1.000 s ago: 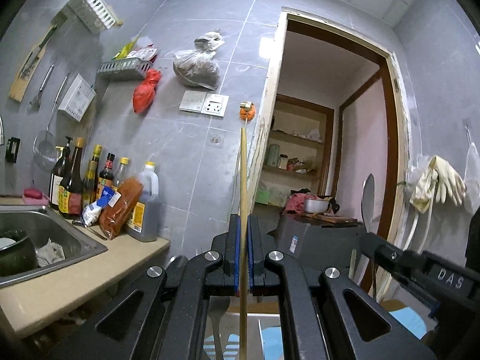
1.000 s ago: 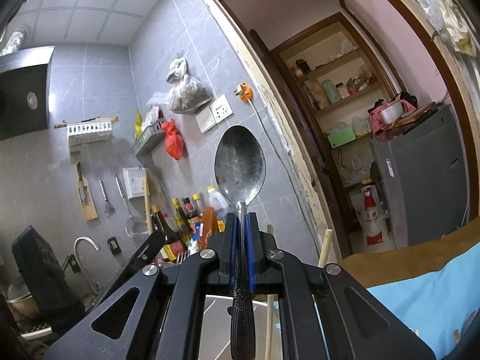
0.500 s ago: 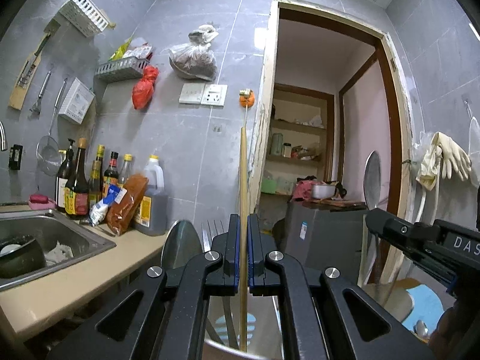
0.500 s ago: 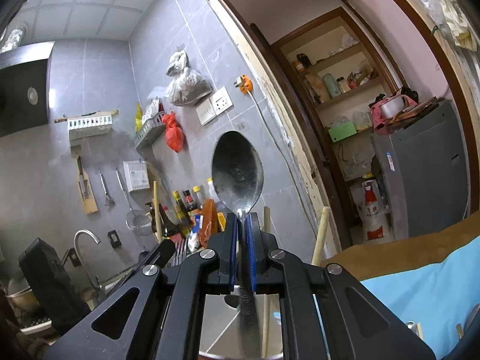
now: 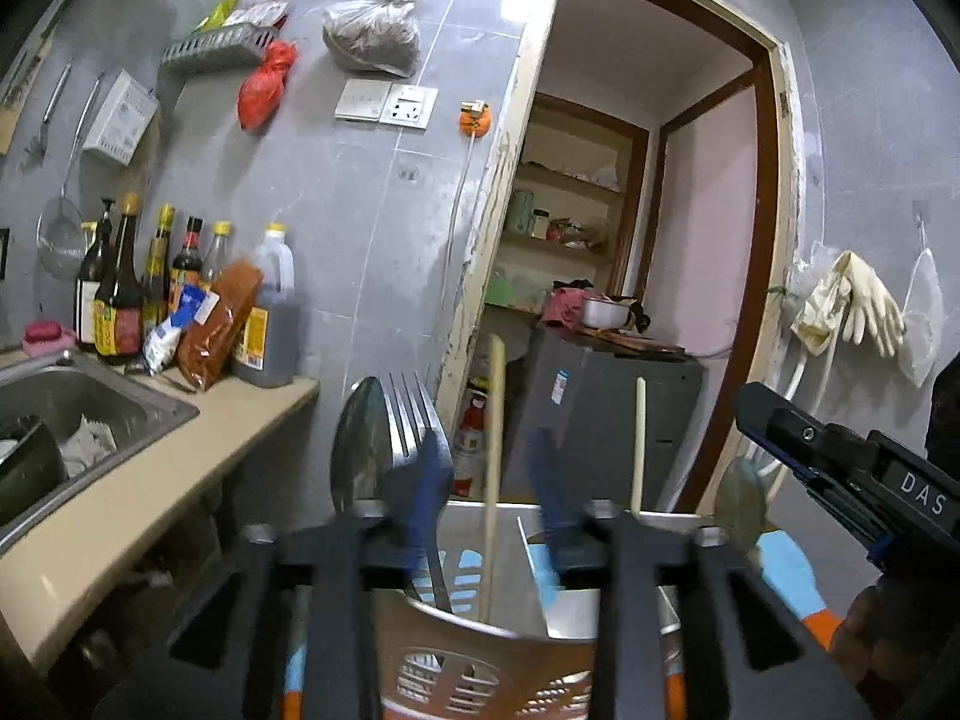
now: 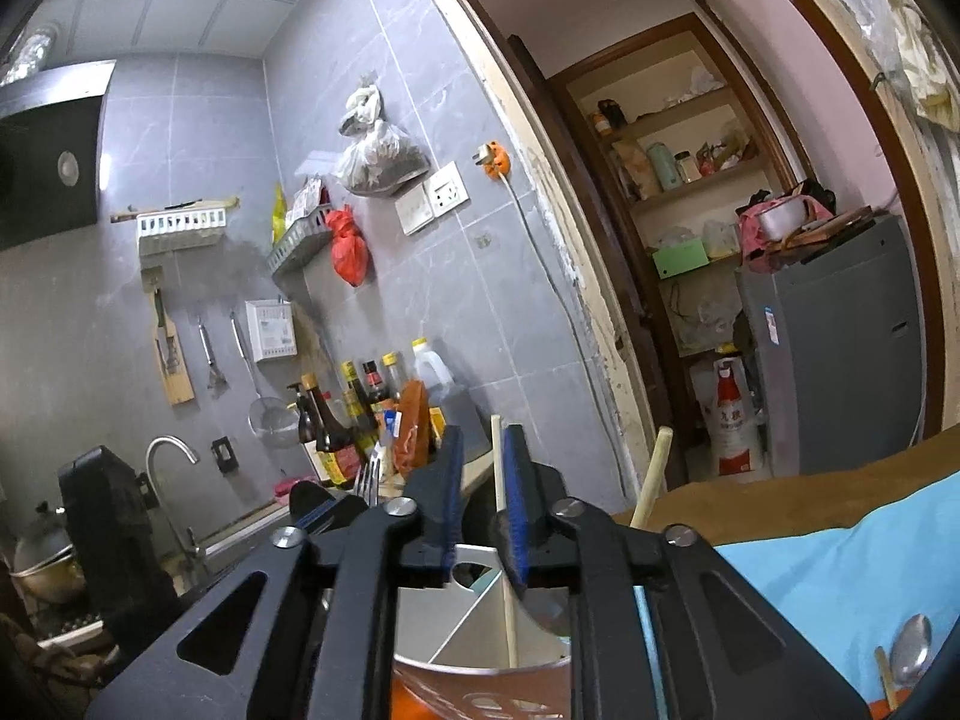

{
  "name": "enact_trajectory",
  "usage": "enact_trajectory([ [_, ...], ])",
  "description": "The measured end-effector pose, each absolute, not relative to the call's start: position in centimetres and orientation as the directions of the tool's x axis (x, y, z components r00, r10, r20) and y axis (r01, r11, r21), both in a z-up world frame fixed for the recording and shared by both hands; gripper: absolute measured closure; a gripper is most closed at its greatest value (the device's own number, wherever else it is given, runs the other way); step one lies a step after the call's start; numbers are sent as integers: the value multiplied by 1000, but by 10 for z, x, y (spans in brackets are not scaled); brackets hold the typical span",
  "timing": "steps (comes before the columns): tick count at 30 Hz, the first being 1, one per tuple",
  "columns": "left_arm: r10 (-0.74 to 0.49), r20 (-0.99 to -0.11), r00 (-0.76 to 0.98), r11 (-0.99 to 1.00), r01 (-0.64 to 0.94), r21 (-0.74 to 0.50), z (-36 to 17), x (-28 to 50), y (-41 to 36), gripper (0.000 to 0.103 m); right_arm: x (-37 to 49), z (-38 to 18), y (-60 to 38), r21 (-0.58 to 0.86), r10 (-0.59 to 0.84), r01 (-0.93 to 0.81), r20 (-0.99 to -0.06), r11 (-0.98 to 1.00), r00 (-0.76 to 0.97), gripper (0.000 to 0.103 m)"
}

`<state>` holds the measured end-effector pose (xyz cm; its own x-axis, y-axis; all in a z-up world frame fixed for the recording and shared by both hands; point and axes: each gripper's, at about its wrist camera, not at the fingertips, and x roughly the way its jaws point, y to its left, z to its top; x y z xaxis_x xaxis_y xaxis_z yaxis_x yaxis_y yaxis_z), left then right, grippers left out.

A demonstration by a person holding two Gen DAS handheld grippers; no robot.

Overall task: Organize utensils
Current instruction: 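Lower the chopstick and spoon into the caddy and open both tools, then move both tools back over the silver knife and small spoon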

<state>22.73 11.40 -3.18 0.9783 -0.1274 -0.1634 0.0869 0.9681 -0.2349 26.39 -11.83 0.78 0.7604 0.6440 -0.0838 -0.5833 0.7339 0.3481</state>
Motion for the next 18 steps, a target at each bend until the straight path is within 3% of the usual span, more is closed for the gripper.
enact_trajectory([
  [4, -135, -183, 974, 963, 85, -254, -21, 222, 113, 69, 257, 18, -127, 336, 630, -573, -85, 747, 772, 78],
  [6, -140, -186, 973, 960, 87, -265, -14, 217, 111, 63, 252, 24, -132, 332, 620, -565, -86, 756, 780, 73],
  [10, -148, -186, 971, 957, 93, -276, 4, 208, 105, 48, 242, 37, -150, 327, 589, -538, -79, 777, 804, 48],
  [14, -151, -200, 968, 958, 93, -271, 21, 199, 95, 30, 233, 48, -173, 325, 548, -497, -86, 805, 832, 37],
  [18, -150, -215, 965, 963, 93, -255, 34, 188, 76, 15, 222, 55, -196, 322, 507, -456, -94, 830, 857, 21],
])
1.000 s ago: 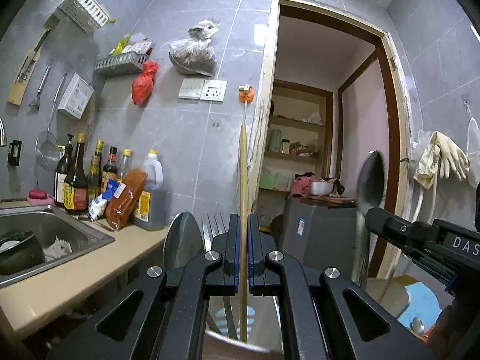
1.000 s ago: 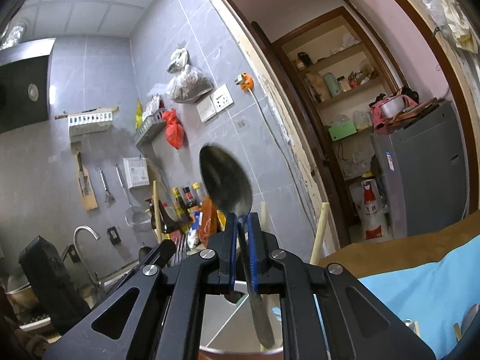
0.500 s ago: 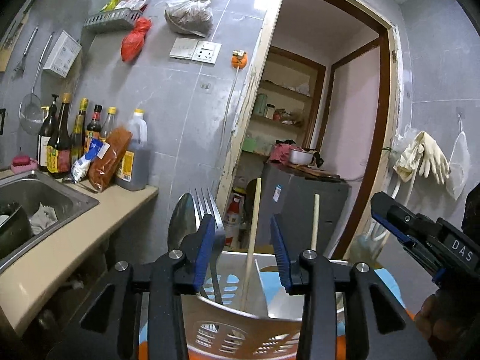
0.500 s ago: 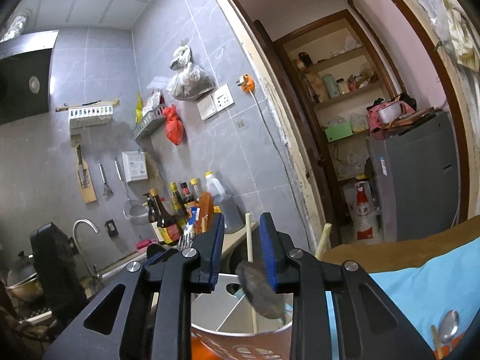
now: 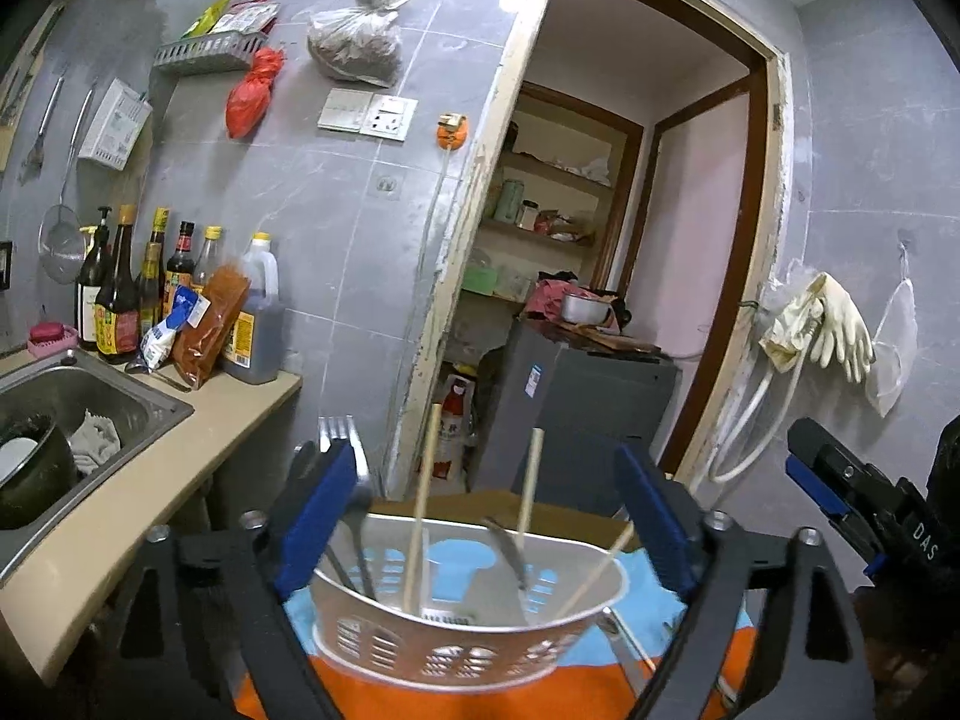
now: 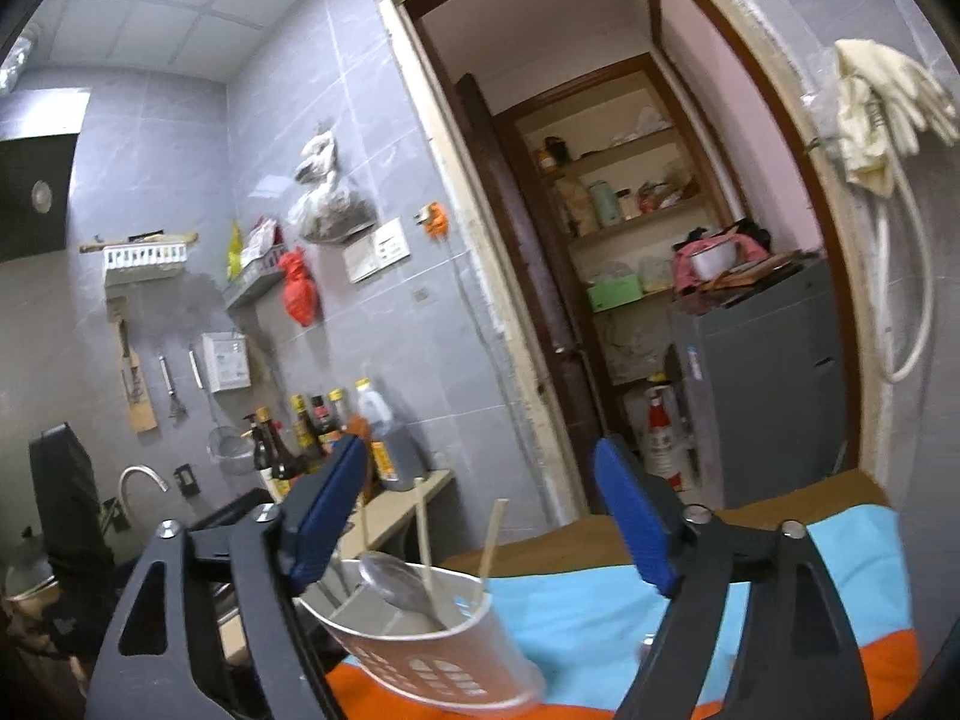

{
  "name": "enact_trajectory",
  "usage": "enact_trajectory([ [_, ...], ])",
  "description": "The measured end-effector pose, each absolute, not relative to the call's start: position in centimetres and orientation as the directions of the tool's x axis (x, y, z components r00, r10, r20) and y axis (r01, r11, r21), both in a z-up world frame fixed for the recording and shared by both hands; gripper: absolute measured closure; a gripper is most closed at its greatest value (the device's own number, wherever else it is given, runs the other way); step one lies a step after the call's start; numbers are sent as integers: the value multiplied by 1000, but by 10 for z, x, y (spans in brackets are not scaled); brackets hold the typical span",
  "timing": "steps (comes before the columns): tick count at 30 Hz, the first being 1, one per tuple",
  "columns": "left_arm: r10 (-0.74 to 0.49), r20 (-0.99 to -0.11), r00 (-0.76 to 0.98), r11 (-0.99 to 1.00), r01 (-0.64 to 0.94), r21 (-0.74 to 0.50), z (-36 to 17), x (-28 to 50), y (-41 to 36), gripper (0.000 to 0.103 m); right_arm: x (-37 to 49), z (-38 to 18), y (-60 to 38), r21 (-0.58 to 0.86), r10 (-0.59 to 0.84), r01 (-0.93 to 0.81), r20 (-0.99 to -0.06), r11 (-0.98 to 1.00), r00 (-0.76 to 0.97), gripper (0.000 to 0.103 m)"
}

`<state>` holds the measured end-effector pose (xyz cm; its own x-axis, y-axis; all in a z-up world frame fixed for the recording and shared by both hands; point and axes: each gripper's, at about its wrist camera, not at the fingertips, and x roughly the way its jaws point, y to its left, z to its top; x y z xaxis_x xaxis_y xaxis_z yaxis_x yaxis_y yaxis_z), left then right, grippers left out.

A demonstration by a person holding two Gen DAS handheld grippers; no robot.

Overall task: Organize utensils
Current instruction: 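Move both tools back over the silver knife and small spoon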

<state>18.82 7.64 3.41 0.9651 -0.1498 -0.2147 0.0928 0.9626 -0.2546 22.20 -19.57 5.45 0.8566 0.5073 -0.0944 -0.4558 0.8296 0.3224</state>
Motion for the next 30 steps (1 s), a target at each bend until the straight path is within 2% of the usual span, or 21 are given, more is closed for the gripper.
enact_trajectory([
  [3, -142, -212, 967, 970, 93, -226, 41, 181, 58, 8, 214, 57, -215, 317, 473, -420, -111, 850, 874, 12],
  [4, -140, -212, 967, 972, 94, -216, 42, 178, 52, 7, 211, 58, -223, 316, 460, -406, -117, 857, 880, 3],
  [5, -139, -213, 967, 974, 94, -208, 43, 177, 47, 7, 208, 58, -231, 316, 451, -397, -117, 862, 885, 0],
  [20, -99, -235, 967, 988, 69, -136, 29, 156, -45, 5, 183, 46, -315, 207, 340, -302, -183, 931, 922, 0],
  [26, -94, -304, 948, 993, 66, -101, 2, 165, -74, 5, 187, 29, -340, 195, 323, -282, -225, 939, 919, 0],
  [30, -83, -379, 922, 996, 61, -70, -22, 176, -89, 5, 195, 13, -350, 197, 320, -274, -263, 941, 910, 0],
])
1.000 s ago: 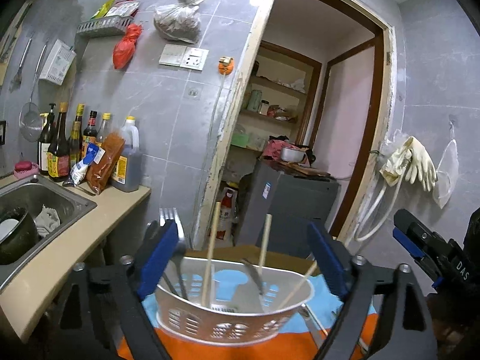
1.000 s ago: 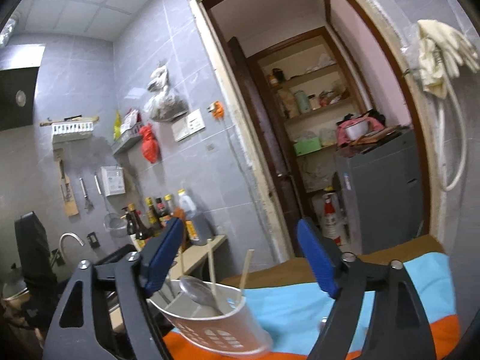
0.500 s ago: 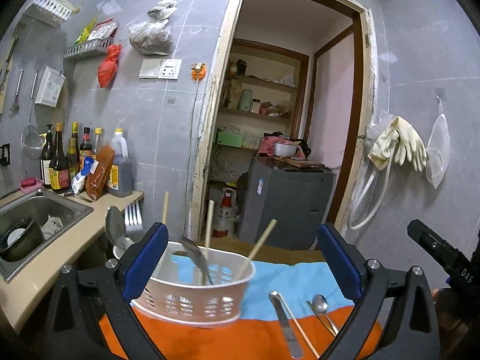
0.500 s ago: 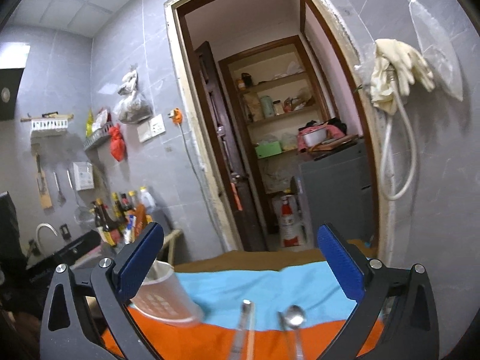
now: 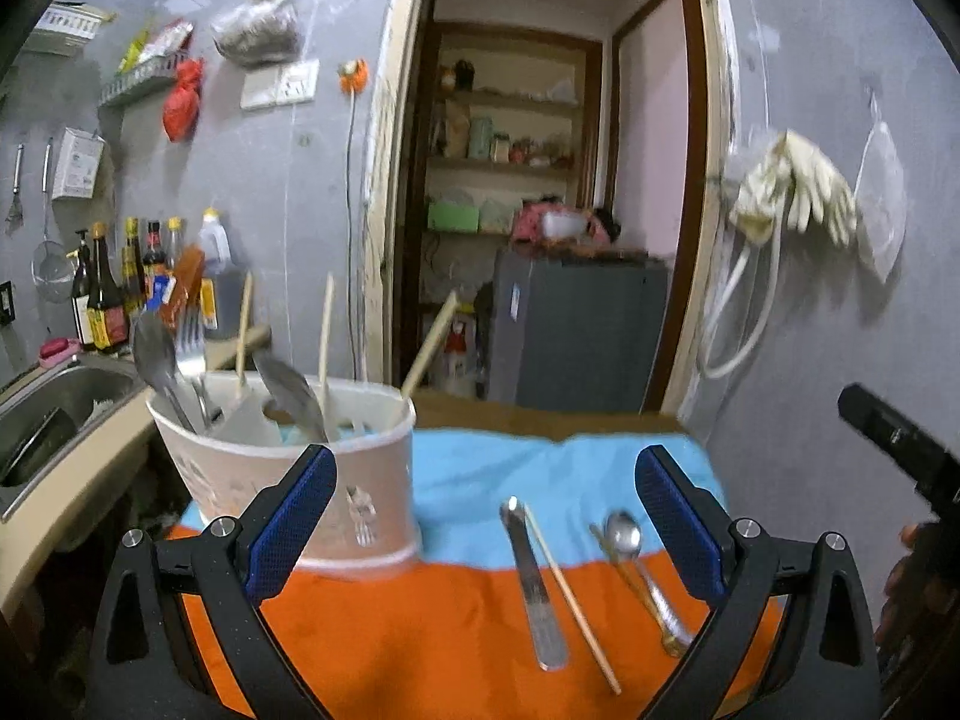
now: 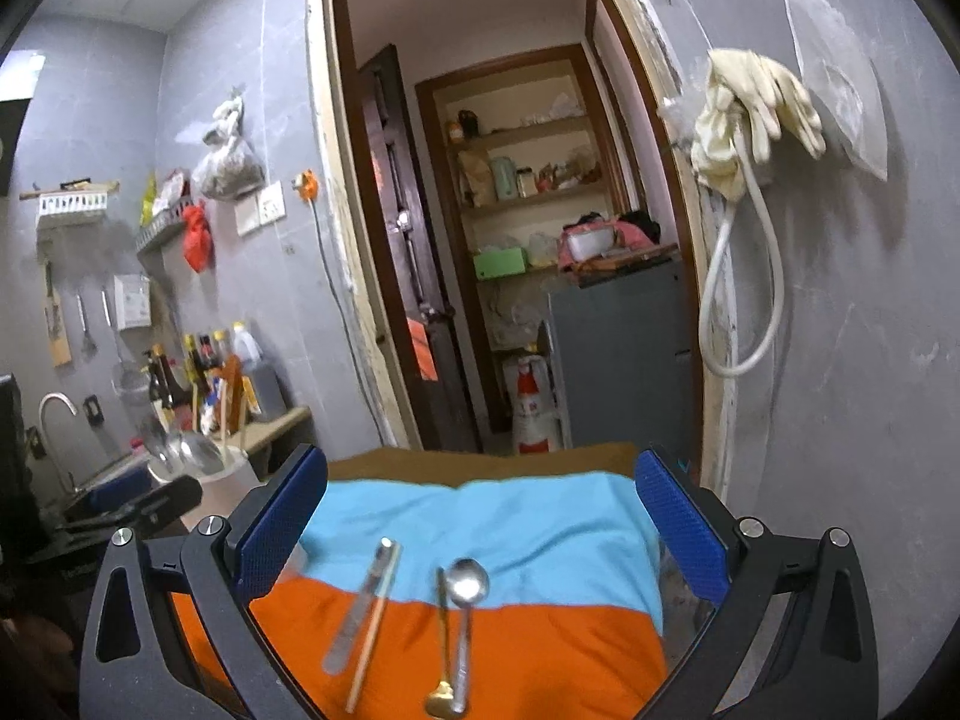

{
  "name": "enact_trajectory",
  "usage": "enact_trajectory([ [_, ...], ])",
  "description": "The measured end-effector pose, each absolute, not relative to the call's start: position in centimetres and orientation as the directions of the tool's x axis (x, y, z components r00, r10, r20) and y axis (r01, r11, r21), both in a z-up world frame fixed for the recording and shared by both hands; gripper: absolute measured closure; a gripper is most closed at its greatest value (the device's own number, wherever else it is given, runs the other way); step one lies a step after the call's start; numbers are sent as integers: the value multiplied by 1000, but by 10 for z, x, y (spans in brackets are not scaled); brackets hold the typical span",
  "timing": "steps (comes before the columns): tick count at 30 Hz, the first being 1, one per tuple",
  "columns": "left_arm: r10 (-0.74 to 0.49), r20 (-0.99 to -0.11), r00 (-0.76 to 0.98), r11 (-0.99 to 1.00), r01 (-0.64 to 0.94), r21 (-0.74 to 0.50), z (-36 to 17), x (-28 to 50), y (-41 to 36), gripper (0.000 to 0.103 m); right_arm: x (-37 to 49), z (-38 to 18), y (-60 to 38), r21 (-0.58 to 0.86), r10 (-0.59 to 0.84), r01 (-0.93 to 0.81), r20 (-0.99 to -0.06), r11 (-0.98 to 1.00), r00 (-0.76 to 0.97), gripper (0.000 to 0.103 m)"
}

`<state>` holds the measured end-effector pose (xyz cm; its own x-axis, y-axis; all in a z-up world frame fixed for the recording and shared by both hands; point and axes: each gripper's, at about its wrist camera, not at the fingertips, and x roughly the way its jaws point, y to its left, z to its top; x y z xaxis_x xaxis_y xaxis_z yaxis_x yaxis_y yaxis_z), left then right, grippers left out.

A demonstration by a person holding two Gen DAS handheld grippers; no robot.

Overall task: Organize utensils
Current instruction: 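Move both tools back over the silver knife and small spoon, then grasp the silver knife with the left tool while the right grasps the small silver spoon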

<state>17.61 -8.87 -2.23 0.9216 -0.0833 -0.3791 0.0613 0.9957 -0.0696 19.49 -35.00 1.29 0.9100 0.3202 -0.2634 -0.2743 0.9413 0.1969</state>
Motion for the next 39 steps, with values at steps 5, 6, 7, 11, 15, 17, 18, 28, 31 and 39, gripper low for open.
enact_trajectory([
  [5, -66, -485, 872, 997, 42, -61, -55, 195, -97, 5, 207, -10, -354, 197, 322, -269, -329, 943, 888, 0],
  [6, -64, -509, 858, 997, 37, -63, -60, 199, -97, 5, 211, -14, -353, 190, 317, -265, -349, 946, 882, 0],
  [7, -63, -529, 846, 997, 33, -66, -66, 203, -97, 5, 215, -20, -351, 185, 317, -264, -373, 947, 872, 0],
  [11, -24, -597, 802, 1000, 11, -26, -86, 217, -101, 5, 227, -36, -347, 191, 318, -258, -442, 947, 839, 0],
  [15, -25, -655, 755, 1000, 16, -19, -104, 230, -104, 5, 243, -52, -341, 160, 306, -261, -535, 952, 787, 5],
  [17, -25, -675, 737, 1000, 24, -10, -110, 236, -105, 5, 248, -61, -336, 140, 305, -276, -577, 951, 757, 16],
  [18, -25, -684, 729, 1000, 27, -8, -113, 238, -106, 5, 250, -66, -333, 134, 306, -285, -598, 949, 741, 21],
  [28, -77, -764, 641, 995, 94, -21, -133, 263, -114, 26, 266, -93, -320, 155, 344, -339, -710, 928, 615, 53],
  [31, -51, -800, 598, 995, 95, 7, -142, 272, -118, 36, 267, -94, -321, 161, 348, -341, -713, 926, 609, 53],
  [39, -17, -813, 582, 993, 108, 56, -141, 292, -131, 49, 272, -96, -323, 177, 345, -324, -727, 929, 594, 54],
])
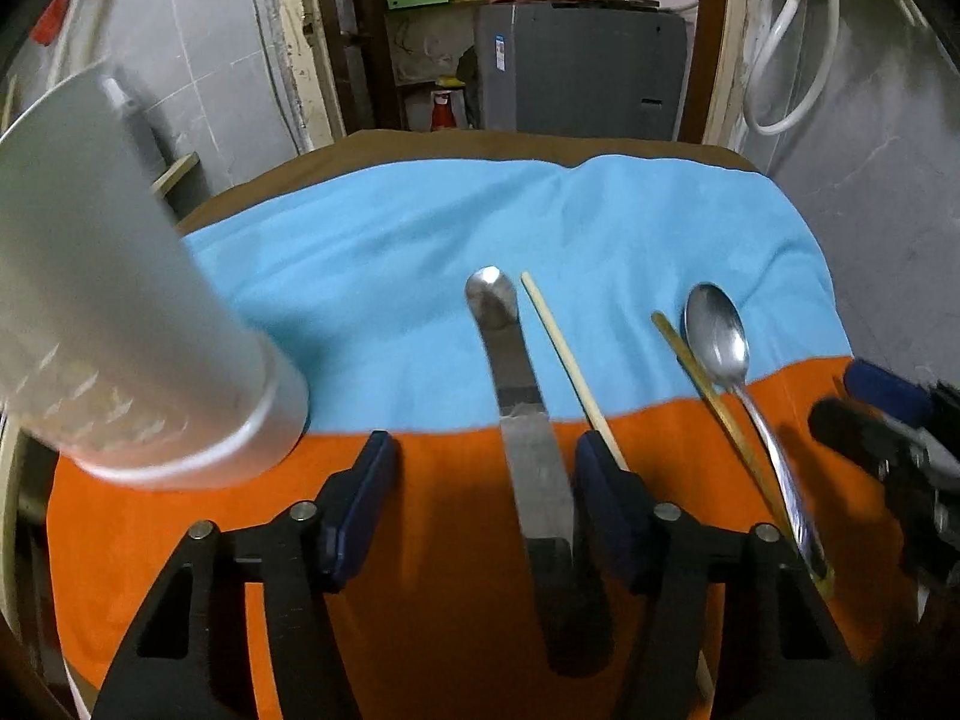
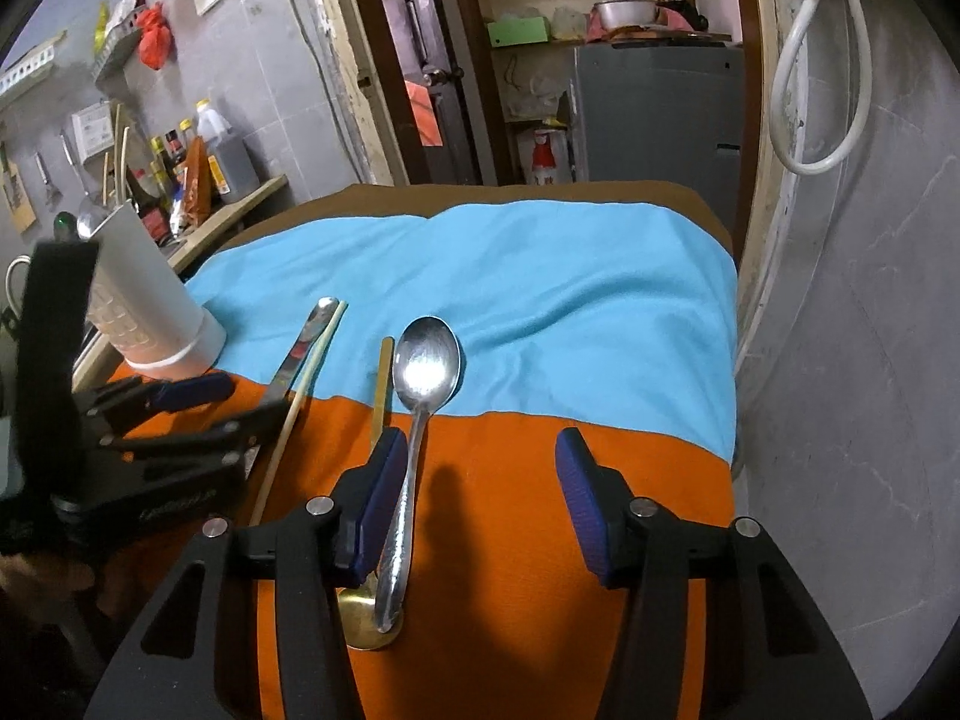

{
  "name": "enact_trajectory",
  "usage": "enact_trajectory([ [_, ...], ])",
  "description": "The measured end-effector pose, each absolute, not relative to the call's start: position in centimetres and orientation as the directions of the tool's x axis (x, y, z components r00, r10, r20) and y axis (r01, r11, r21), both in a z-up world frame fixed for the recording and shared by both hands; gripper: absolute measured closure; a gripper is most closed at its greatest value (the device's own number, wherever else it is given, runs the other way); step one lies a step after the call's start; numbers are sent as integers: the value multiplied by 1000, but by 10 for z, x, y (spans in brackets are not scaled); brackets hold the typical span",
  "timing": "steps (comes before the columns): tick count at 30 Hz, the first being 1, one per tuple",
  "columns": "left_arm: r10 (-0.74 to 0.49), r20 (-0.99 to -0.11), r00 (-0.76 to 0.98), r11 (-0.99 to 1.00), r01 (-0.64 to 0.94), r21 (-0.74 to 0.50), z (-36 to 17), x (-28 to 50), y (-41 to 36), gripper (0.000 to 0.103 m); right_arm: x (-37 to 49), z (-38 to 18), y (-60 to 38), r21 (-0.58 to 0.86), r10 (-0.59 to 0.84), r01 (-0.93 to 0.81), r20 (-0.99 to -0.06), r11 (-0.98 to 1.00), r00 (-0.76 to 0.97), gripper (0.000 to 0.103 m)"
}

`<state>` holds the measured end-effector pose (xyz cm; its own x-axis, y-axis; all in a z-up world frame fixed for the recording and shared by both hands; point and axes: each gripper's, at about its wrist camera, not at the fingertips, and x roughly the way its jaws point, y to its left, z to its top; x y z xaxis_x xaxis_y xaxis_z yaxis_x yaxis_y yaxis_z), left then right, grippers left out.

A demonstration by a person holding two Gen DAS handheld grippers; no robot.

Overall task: Organize utensils
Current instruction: 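Grasp the silver knife with the left tool while the right grasps the small silver spoon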

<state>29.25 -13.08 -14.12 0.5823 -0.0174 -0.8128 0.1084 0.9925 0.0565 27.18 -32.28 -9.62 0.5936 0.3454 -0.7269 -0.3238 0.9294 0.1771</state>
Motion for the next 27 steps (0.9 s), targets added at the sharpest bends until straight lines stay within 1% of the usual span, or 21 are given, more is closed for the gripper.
enact_trajectory([
  [3, -15, -828, 560, 990, 124, 66, -141, 306, -136, 58, 273, -97, -322, 173, 343, -325, -732, 929, 589, 54],
  [5, -30, -838, 544, 988, 141, 56, -142, 314, -140, 74, 275, -97, -320, 166, 336, -327, -741, 931, 581, 56],
  [7, -38, -843, 536, 987, 153, 53, -142, 316, -144, 84, 276, -98, -317, 164, 338, -334, -748, 928, 571, 60],
  [8, -35, -843, 537, 987, 153, 57, -142, 316, -144, 85, 276, -99, -314, 160, 338, -341, -753, 926, 564, 62],
  [12, -50, -846, 531, 991, 129, 23, -144, 314, -136, 87, 277, -101, -302, 140, 339, -375, -770, 917, 541, 70],
  [16, -50, -853, 519, 994, 113, 10, -141, 305, -125, 88, 281, -107, -291, 106, 314, -395, -801, 913, 510, 74],
  [23, -45, -875, 482, 988, 152, 32, -137, 293, -121, 87, 288, -110, -270, -6, 210, -399, -843, 917, 495, 76],
  [26, -34, -886, 462, 986, 160, 46, -137, 298, -126, 87, 296, -110, -268, 5, 192, -370, -862, 929, 470, 75],
  [27, -31, -888, 458, 986, 159, 47, -137, 299, -127, 87, 296, -109, -269, 6, 189, -367, -865, 930, 465, 77],
])
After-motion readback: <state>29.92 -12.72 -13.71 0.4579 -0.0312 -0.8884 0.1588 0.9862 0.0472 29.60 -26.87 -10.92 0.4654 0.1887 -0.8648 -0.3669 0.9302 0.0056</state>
